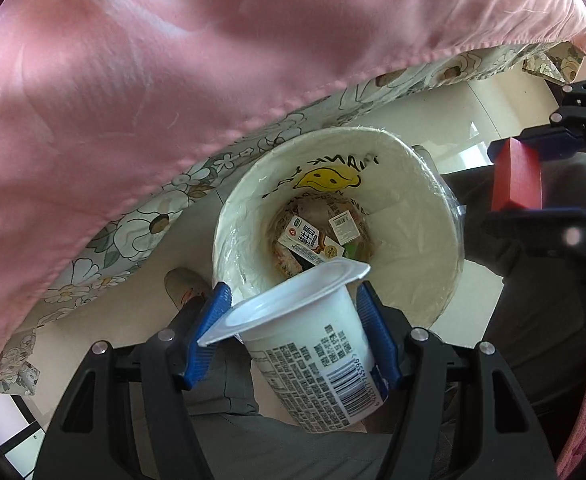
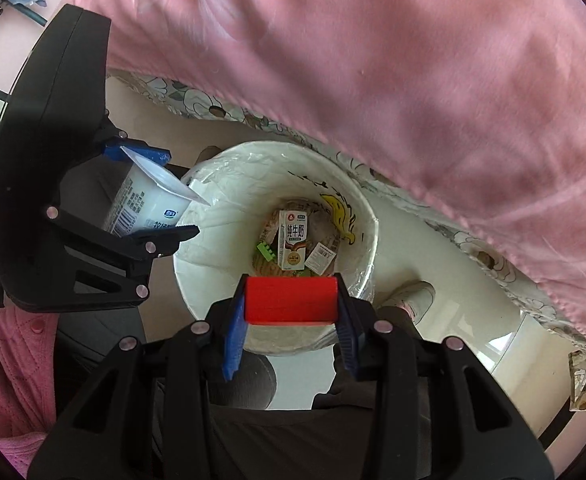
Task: Collect trash
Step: 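Carry the yogurt cup and red block over the trash bin with both tools, then open the left tool to drop the yogurt cup while the right drops the red block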
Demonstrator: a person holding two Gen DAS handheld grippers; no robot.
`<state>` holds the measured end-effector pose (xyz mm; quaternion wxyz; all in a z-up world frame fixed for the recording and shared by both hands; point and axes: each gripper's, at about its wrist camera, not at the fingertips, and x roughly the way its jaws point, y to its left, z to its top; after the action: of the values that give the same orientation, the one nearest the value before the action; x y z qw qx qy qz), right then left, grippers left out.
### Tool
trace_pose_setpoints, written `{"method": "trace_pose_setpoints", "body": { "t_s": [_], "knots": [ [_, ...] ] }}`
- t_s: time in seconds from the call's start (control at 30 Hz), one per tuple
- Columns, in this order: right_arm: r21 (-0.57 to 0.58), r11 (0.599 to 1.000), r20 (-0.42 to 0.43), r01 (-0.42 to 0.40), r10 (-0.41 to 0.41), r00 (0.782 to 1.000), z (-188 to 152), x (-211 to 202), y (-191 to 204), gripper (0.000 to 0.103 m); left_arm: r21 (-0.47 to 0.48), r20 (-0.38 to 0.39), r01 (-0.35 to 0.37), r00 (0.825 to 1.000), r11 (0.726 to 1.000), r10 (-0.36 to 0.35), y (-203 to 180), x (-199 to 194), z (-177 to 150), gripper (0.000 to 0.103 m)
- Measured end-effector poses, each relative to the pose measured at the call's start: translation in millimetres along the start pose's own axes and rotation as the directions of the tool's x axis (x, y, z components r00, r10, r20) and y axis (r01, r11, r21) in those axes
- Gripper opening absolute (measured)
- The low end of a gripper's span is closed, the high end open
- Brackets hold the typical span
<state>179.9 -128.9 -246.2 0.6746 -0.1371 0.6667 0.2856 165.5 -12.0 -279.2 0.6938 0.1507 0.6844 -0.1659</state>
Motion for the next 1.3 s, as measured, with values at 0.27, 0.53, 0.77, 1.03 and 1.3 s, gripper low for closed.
{"method": "trace_pose_setpoints", "body": {
  "t_s": [0.27, 0.53, 0.77, 1.03, 1.3],
  "knots": [
    [0.031, 0.999, -0.077, -0.024, 0.026, 0.997, -2, 57, 3, 0.040, -0.066, -0.053, 0.006, 0.999, 0.998, -0.009, 7, 43, 5, 0.067],
    [0.087, 0.995, -0.156, -0.050, 0.064, 0.986, -4, 105, 2, 0.041, -0.149, -0.094, 0.044, 0.994, 0.988, -0.058, 15, 83, 8, 0.067],
    [0.152, 0.986, -0.194, -0.063, 0.093, 0.977, -7, 134, -4, 0.041, -0.193, -0.104, 0.083, 0.989, 0.978, -0.105, 18, 113, 13, 0.067],
    [0.208, 0.976, -0.214, -0.062, 0.107, 0.971, -6, 155, -4, 0.041, -0.248, -0.121, 0.134, 0.978, 0.960, -0.168, 23, 138, 16, 0.069],
    [0.179, 0.983, -0.254, -0.041, 0.087, 0.963, -2, 167, 2, 0.055, -0.258, -0.155, 0.141, 0.970, 0.956, -0.185, 22, 148, 17, 0.079]
  ]
}}
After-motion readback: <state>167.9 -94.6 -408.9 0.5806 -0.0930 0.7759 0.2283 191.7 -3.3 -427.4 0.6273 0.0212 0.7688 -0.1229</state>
